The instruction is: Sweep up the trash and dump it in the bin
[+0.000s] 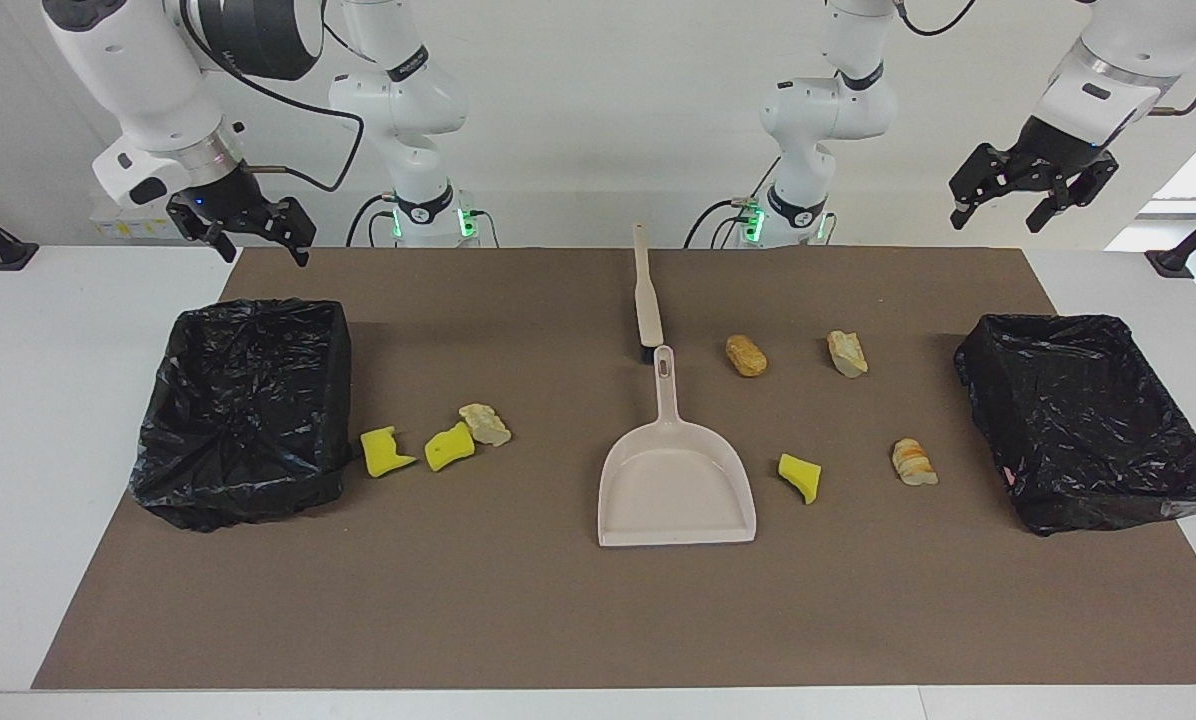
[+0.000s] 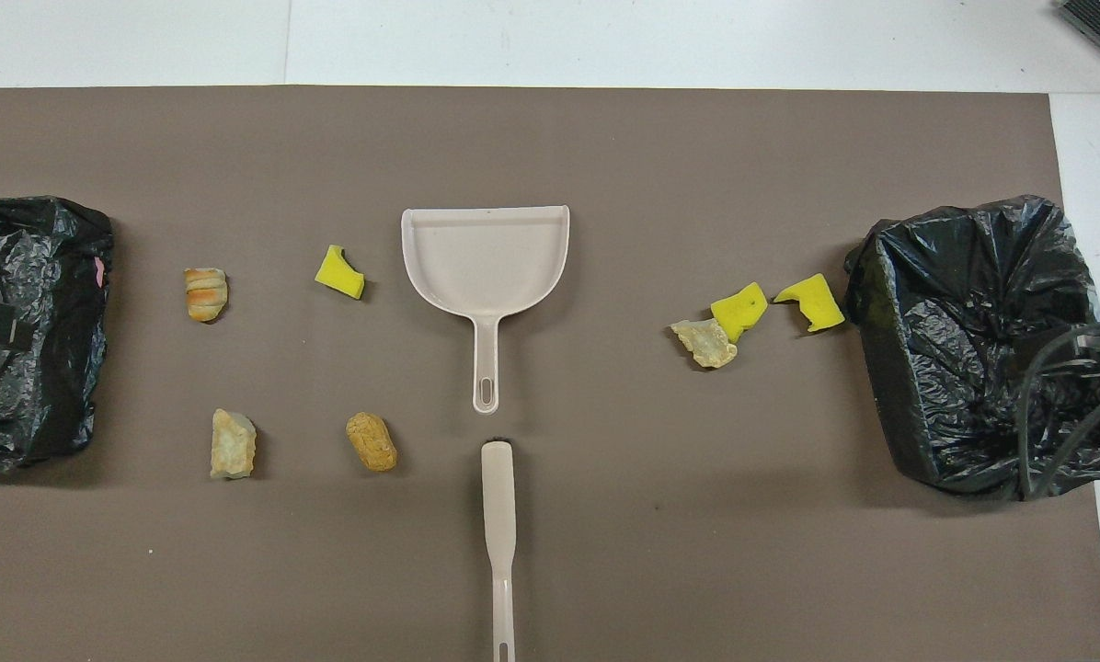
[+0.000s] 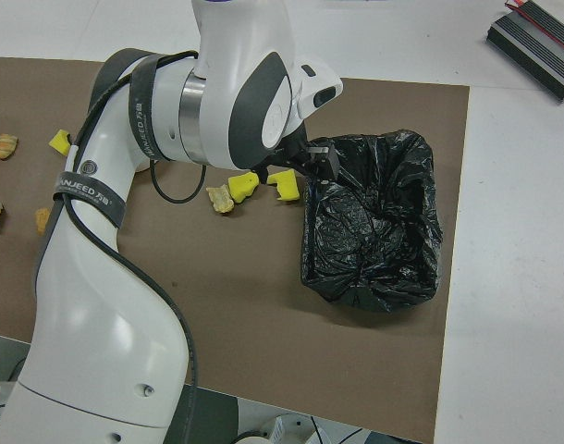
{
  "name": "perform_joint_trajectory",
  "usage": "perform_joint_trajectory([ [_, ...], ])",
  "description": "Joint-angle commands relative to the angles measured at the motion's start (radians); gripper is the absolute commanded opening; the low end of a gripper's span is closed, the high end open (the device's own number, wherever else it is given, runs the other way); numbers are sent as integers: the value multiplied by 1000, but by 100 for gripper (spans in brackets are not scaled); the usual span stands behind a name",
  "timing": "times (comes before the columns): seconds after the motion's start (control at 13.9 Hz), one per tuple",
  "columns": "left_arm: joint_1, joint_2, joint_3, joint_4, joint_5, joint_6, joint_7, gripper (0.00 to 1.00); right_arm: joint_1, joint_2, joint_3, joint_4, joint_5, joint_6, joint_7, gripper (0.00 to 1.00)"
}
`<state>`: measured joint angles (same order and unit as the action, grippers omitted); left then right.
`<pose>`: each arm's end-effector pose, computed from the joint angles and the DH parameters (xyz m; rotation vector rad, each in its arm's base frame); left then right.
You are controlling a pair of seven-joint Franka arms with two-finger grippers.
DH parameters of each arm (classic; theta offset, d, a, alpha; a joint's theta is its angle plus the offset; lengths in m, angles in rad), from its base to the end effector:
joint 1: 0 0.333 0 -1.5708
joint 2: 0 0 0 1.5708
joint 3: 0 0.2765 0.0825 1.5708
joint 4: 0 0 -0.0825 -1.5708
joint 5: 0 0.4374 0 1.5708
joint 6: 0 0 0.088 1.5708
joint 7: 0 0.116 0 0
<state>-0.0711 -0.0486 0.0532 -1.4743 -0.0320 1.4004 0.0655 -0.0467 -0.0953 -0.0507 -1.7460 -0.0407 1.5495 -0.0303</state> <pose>0.5747 -0.0137 0.6399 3.1035 -0.1375 -0.0381 0.5710 -0.0615 0.5391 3.1064 -0.1017 -0.1608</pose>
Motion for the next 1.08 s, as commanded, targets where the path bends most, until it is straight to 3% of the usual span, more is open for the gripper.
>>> perform_joint_trajectory([
  [0.0,-13,-17,-15,-24,-11,11,10,100,-8,-26,5,-32,-15,27,-28,100],
  [0.79,-27,-17,-26,-24,-9,20,-1,100,1,-26,6,-32,-15,26,-30,100],
  [1.01,-71,-22,-74,-29,-11,20,-9,100,1,-26,6,-32,-15,26,-28,100],
])
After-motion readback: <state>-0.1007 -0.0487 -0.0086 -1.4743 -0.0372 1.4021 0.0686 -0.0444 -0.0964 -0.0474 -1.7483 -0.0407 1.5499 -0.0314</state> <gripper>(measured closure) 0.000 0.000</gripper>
